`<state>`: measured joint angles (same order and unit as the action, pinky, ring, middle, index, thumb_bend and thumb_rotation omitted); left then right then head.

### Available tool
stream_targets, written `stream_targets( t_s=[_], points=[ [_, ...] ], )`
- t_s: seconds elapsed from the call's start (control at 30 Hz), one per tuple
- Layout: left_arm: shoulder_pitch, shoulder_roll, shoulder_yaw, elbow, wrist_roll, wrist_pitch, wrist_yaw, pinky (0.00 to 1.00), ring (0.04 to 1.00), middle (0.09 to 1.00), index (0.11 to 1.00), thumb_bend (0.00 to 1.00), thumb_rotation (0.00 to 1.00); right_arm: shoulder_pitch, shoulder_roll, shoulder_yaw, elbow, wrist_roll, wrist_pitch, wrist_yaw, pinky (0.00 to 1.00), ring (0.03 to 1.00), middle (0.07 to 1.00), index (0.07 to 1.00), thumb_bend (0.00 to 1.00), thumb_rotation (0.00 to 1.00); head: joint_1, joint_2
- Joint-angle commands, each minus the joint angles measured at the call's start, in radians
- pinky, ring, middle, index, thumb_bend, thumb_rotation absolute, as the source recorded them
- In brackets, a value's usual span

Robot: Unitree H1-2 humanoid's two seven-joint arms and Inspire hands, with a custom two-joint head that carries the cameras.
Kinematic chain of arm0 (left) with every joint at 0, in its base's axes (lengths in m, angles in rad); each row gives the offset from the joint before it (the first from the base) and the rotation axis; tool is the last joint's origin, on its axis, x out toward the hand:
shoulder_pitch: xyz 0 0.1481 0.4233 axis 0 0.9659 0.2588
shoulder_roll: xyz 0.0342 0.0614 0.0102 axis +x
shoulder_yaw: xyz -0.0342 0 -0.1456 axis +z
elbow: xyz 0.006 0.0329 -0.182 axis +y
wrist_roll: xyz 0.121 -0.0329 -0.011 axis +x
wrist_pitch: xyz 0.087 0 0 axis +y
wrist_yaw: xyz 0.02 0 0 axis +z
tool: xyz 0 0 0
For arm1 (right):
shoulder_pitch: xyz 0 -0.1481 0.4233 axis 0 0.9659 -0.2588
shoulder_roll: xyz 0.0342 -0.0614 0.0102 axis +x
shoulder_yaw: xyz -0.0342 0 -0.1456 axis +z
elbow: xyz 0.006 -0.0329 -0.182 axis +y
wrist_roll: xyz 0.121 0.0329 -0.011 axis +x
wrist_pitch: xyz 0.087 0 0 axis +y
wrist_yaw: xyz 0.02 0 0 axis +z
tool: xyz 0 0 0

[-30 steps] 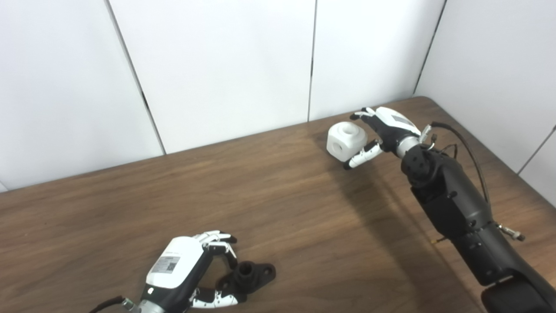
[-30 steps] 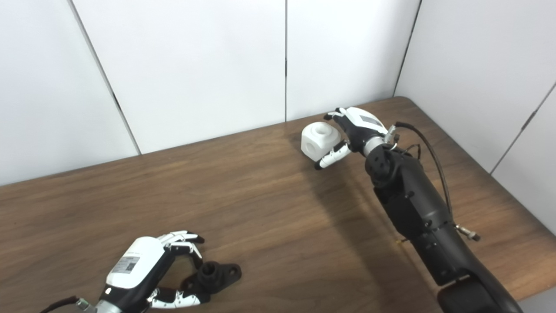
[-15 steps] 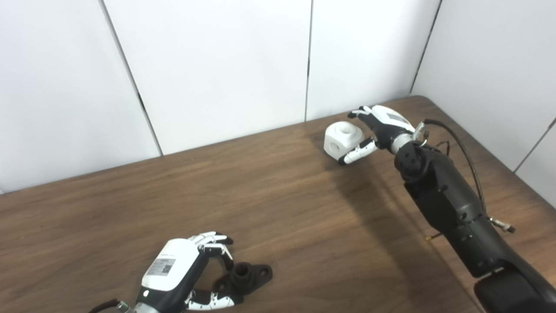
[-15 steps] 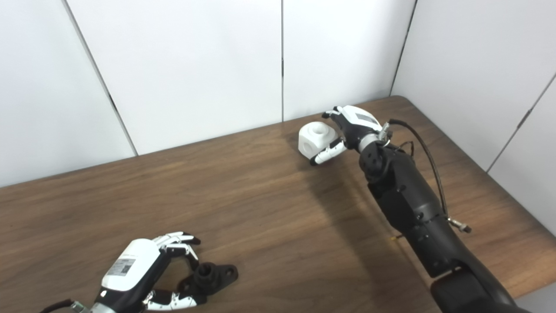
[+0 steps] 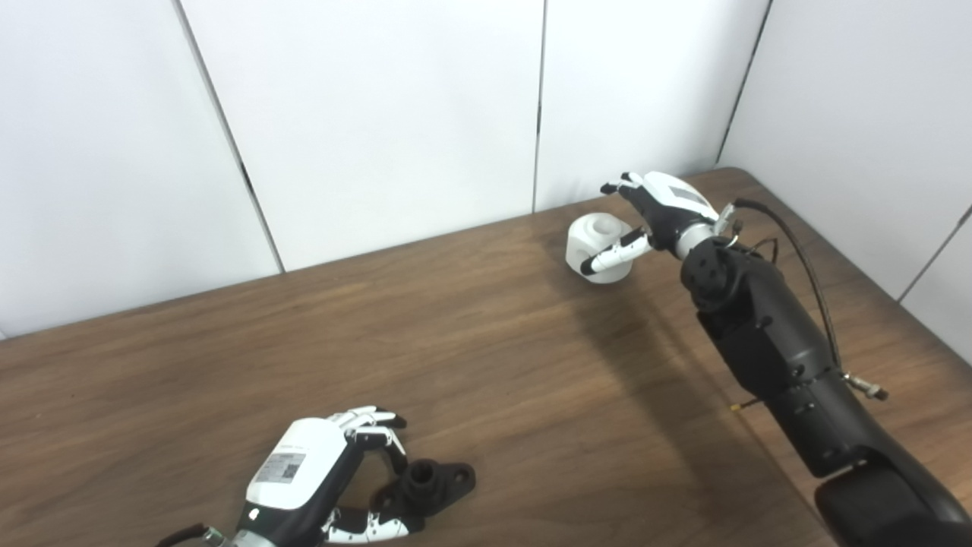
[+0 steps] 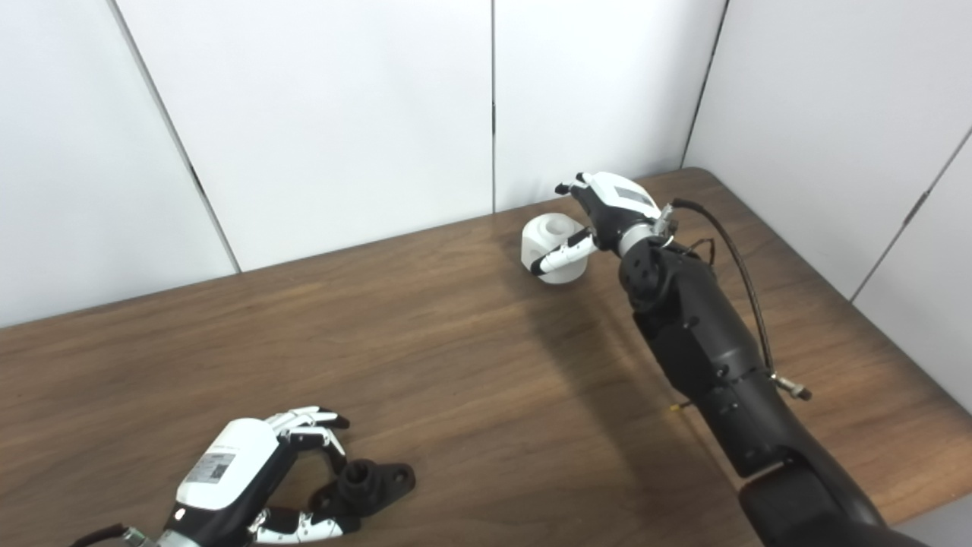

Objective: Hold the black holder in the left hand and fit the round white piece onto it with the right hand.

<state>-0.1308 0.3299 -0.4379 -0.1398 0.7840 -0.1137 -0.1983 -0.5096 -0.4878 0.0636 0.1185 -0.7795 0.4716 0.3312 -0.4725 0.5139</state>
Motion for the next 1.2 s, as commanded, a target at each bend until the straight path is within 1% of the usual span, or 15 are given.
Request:
stream_targets(
  t_s=[0.0, 0.17, 0.33, 0.6, 0.77, 0.93, 1.17],
  points=[
    [0.029, 0.046, 0.006, 0.038, 0.036, 0.046, -0.057, 0.78, 0.844, 0.794, 0.489, 0.52, 0.05, -0.06, -0.01, -0.023, -0.018, -0.024, -0.002, -0.033, 0.97, 1.0, 0.991, 0.88, 0.86, 0.38, -0.001, 0.002],
    [0.029, 0.045, 0.006, 0.031, 0.037, 0.051, -0.062, 0.78, 0.841, 0.792, 0.489, 0.52, 0.05, -0.06, 0.007, -0.032, -0.022, -0.032, -0.002, -0.042, 0.98, 1.0, 0.981, 0.853, 0.83, 0.4, 0.001, 0.003],
    [0.029, 0.046, 0.006, 0.021, 0.039, 0.055, -0.071, 0.77, 0.838, 0.79, 0.488, 0.52, 0.05, -0.063, 0.035, -0.05, -0.021, -0.067, -0.002, -0.042, 0.98, 1.0, 0.979, 0.841, 0.8, 0.42, 0.002, 0.006],
    [0.031, 0.045, 0.007, 0.0, 0.042, 0.069, -0.093, 0.77, 0.836, 0.79, 0.489, 0.52, 0.05, -0.062, 0.063, -0.054, -0.01, -0.084, -0.002, -0.08, 0.96, 1.0, 0.968, 0.833, 0.79, 0.41, 0.007, 0.015],
    [0.032, 0.043, 0.008, -0.005, 0.043, 0.07, -0.098, 0.77, 0.834, 0.789, 0.489, 0.52, 0.05, -0.061, 0.07, -0.053, 0.002, -0.09, -0.002, -0.109, 0.95, 1.0, 0.959, 0.83, 0.79, 0.4, 0.009, 0.017],
    [0.034, 0.041, 0.011, -0.014, 0.041, 0.074, -0.105, 0.77, 0.834, 0.788, 0.488, 0.52, 0.05, -0.061, 0.072, -0.05, 0.013, -0.096, -0.002, -0.12, 0.96, 1.0, 0.957, 0.826, 0.79, 0.4, 0.009, 0.021],
    [0.034, 0.041, 0.011, -0.019, 0.045, 0.078, -0.116, 0.77, 0.835, 0.79, 0.488, 0.52, 0.05, -0.056, 0.071, -0.034, 0.027, -0.113, -0.003, -0.146, 0.95, 1.0, 0.95, 0.821, 0.79, 0.4, 0.01, 0.022]
  ],
)
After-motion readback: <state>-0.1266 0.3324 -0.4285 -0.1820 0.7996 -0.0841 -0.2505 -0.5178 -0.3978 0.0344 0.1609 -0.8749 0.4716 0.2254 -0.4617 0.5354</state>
